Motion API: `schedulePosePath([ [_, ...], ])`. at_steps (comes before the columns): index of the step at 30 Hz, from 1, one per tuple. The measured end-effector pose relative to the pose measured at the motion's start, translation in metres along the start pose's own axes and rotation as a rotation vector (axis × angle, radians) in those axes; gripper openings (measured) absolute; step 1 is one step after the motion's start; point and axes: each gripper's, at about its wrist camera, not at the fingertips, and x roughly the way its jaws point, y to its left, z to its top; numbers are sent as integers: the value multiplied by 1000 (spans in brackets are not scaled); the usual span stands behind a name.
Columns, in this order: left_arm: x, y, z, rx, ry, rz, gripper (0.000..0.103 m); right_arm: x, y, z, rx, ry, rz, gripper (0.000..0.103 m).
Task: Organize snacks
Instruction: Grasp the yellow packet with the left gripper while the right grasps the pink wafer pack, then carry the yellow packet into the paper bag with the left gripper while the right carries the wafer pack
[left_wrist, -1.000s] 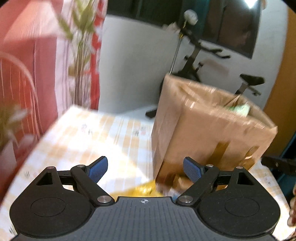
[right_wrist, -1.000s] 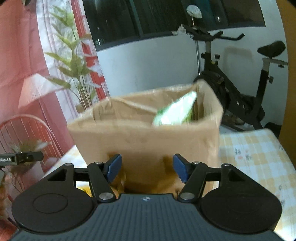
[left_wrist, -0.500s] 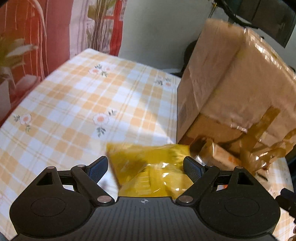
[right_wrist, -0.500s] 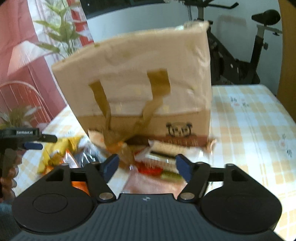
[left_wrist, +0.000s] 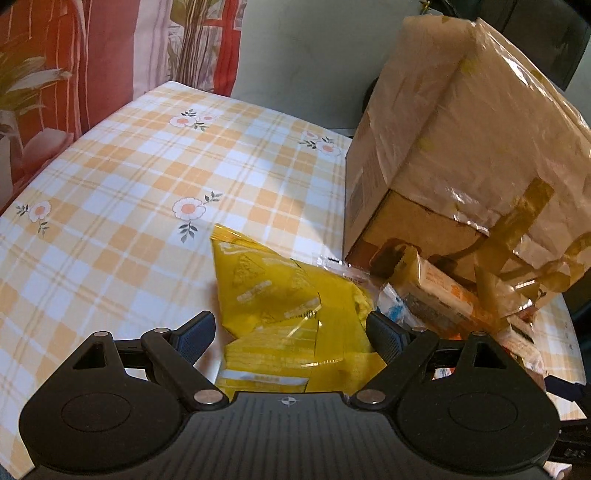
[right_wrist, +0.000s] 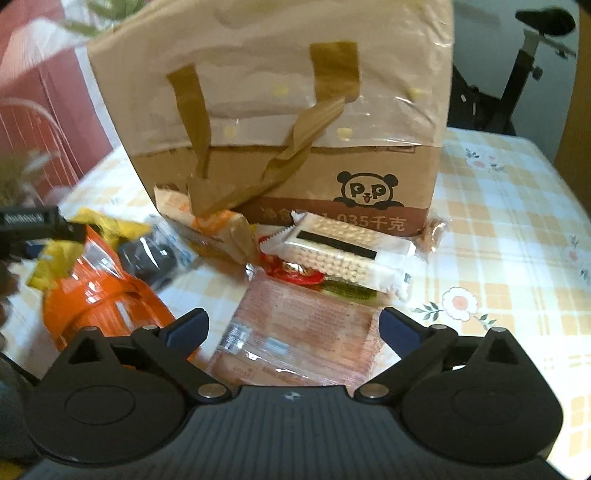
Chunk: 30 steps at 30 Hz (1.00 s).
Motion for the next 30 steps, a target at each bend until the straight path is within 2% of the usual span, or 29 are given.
schedulePosePath([
  [3, -1, -2, -5, 10, -9, 3, 90, 6, 2, -2, -19, 30, -45, 103],
  [10, -1, -2, -7, 11, -17, 4, 90, 8, -7, -6, 46, 43, -17, 103],
  [14, -1, -2, -9, 11, -22, 1, 89, 7, -11, -9, 79, 46, 21, 97],
  [17, -4, -2, -10, 25, -36, -4, 82, 5, -9, -10, 77, 35, 35, 92],
  [22, -17, -1, -9, 31, -87, 1, 76, 2, -9, -11, 80, 25, 47, 88],
  [30, -57, 7, 7, -2, -220, -13, 76, -11, -17, -9, 115, -34, 73, 85],
])
